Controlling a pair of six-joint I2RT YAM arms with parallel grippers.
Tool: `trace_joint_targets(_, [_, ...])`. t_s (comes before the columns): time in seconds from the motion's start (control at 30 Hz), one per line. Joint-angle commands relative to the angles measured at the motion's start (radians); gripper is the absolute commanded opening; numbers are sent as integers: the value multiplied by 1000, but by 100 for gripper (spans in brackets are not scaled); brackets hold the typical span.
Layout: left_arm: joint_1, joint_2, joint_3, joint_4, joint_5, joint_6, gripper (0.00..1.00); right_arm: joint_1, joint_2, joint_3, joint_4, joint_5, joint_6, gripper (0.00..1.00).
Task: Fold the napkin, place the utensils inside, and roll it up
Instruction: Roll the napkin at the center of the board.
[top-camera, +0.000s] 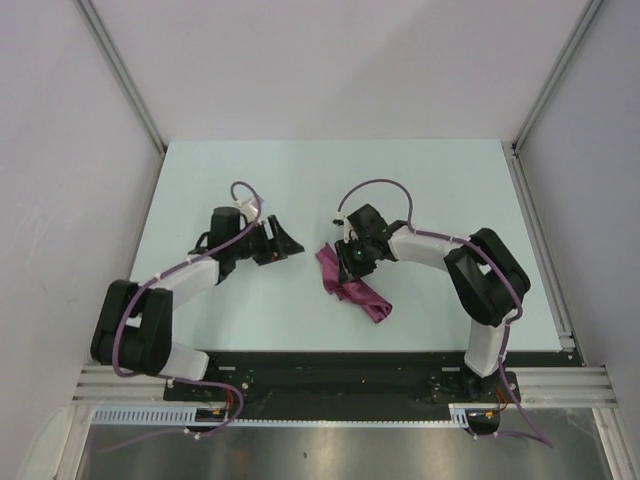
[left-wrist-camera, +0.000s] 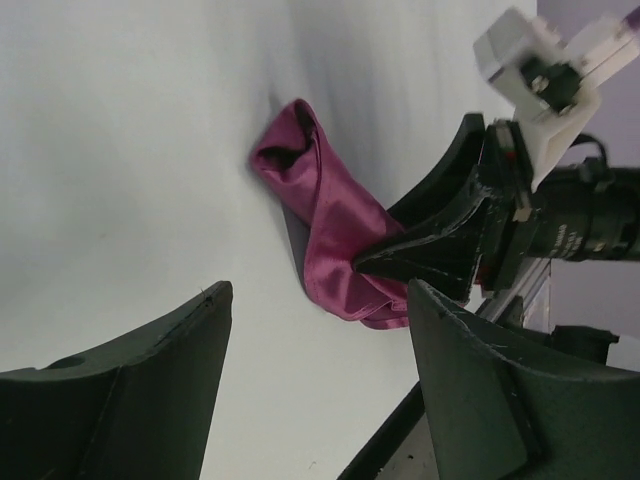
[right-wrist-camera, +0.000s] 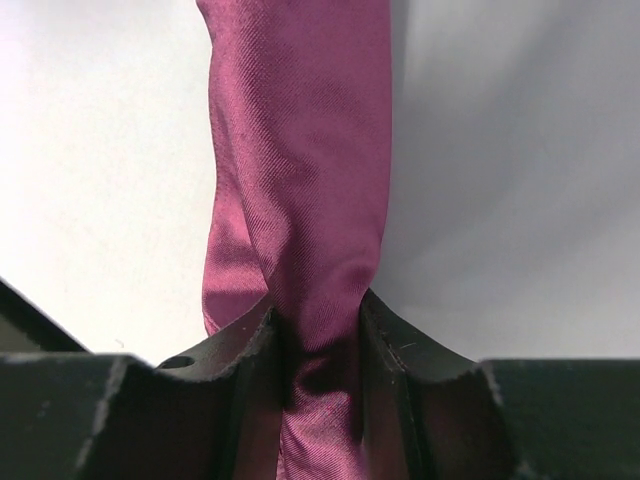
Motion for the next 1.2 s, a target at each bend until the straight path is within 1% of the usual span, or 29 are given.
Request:
trace_joint_targets(0.0, [-93,107,54,98,-36,-8,75,-39,44,-2,52,-148,-68,35])
trace_joint_targets(0.13, [-171,220,109,117,-59,7,74,-91,70,-22,69,-228,-85,36])
trace_joint_targets(0.2, [-192,244,143,112,-93,16,73,-105,77,-23,74,-276,-97,36])
trace_joint_targets(0.47, [-214,331,201,164,-155,33,71,-168,149,-2,60,-375,-153,38])
trace_joint_targets(0.67, [-243,386,246,210,-130,51,69,-204,186,23,32,-408,-185,41])
trace_joint_targets(0.77, [-265,416,269,221,-101,57,66,-220,202,35,20,-417,-197,41])
trace_joint_targets(0.83, [-277,437,278,219,-84,61,58,-227,208,43,16,-419,-205,42])
trace_joint_targets(0.87, [-279,442,279,218,-87,61,51,-232,211,44,14,-420,-206,42])
trace_joint_targets(0.93, [-280,452,281,206,-93,64,43,-240,209,52,11,-420,-211,43])
trace_joint_targets(0.97, [-280,457,287,195,-101,64,33,-243,209,53,8,-420,-213,44])
trace_joint_targets(1.03, [-280,475,298,169,-107,70,25,-249,208,63,5,-419,-214,46])
trace_joint_targets(1.07, [-280,480,307,164,-109,67,19,-250,206,66,3,-414,-214,50])
trace_joint_targets(1.13, [-280,491,319,146,-104,62,14,-254,199,75,-3,-406,-214,54])
trace_joint_targets(1.17, [-280,503,333,138,-107,59,11,-252,182,79,-4,-387,-210,64])
